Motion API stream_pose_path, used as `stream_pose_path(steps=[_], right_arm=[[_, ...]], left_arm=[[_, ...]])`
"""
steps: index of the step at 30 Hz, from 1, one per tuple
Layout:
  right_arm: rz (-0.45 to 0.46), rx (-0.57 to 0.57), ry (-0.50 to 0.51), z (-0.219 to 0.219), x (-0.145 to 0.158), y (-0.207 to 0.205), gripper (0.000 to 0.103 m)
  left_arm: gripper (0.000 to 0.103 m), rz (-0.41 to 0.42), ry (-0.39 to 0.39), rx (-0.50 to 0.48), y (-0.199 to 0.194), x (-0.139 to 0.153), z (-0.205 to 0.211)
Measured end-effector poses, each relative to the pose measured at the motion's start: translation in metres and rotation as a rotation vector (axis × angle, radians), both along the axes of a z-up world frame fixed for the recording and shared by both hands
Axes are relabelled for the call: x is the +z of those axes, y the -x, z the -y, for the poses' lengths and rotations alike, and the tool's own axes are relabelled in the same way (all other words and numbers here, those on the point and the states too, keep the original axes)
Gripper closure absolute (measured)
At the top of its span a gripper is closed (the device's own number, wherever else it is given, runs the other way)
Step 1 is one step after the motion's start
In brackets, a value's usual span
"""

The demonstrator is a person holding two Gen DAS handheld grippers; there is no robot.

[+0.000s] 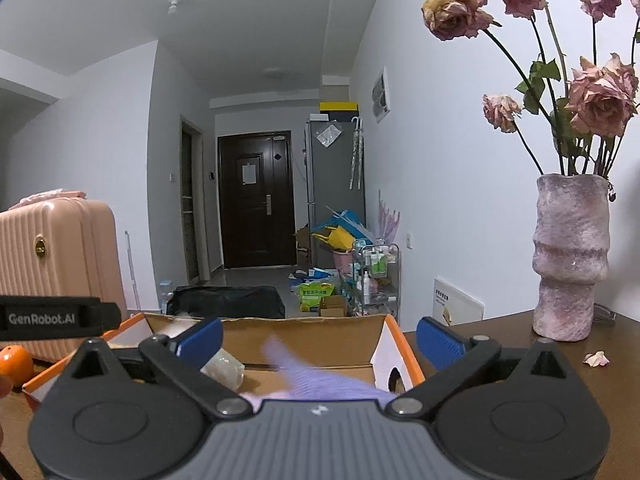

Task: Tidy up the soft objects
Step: 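Open both tools to drop the plush and purple cloth into the box, then withdraw both tools from above the box back toward the table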

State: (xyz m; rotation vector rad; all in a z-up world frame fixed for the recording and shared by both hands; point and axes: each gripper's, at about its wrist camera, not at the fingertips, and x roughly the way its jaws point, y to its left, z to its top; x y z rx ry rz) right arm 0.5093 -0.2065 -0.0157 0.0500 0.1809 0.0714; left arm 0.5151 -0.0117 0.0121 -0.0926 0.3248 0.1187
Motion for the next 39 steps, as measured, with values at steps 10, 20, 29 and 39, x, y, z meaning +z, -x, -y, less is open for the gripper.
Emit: stream_pose_path(steps=[10,20,29,39], right_arm=[[-0.017,-0.005,-0.008,0.001,-0.002,-0.001,0.0],[-0.033,-0.005,-0.004,0.0,-0.003,-0.001,0.0],[-0.043,-0.026,-0.005,0.002,-0.004,0.001,0.0],[-0.145,0.017,-0.028,0.013,-0.014,-0.004,0.003]], left_arm=[[0.0,-0.011,-0.003,0.004,-0.002,-0.002,-0.002],[0.0,-0.016,0.011,-0.005,-0.002,-0.007,-0.002],[0.0,-0.023,0.013,-0.024,0.005,-0.013,0.005],[0.0,-0.051,0.042,-0.056,0.013,-0.019,0.009]])
